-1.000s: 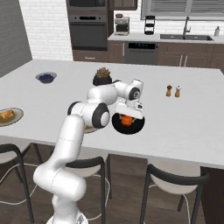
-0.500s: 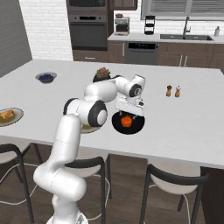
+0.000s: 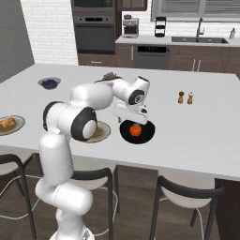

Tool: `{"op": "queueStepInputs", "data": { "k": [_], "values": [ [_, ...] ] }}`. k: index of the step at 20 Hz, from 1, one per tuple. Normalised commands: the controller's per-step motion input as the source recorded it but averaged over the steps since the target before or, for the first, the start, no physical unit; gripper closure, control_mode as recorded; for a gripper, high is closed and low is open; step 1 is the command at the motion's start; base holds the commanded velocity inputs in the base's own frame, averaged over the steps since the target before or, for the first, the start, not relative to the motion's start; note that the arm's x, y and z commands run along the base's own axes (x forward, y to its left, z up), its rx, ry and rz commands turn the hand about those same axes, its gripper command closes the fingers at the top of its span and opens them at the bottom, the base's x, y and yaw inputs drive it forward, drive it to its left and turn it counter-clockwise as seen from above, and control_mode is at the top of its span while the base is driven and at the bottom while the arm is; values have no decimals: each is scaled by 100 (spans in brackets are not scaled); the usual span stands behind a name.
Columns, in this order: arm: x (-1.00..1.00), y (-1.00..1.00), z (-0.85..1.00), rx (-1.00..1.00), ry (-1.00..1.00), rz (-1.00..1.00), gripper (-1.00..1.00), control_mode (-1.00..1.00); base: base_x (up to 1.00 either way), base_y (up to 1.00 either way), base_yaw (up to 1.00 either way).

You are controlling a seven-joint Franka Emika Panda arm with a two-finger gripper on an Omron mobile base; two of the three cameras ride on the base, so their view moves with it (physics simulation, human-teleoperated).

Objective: Pick the chicken drumstick and squash from their plates and place them in the bowl. Then put the bowl in the fridge.

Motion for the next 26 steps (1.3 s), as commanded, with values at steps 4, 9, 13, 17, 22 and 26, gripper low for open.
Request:
{"op": "queueStepInputs", "data": {
  "k": [4,9,13,17,22,26],
  "values": [
    [-69,64,68,0,2,0,-100,-100,0,0,0],
    [-59,67,42,0,8,-10,-100,-100,0,0,0],
    [-76,47,34,-3,12,-15,-100,-100,0,0,0],
    [-93,56,32,-23,13,-10,-100,-100,0,0,0],
    [-100,43,36,-21,-11,3,-100,-100,0,0,0],
    [-93,16,56,-12,-37,12,-100,-100,0,0,0]
  ]
}}
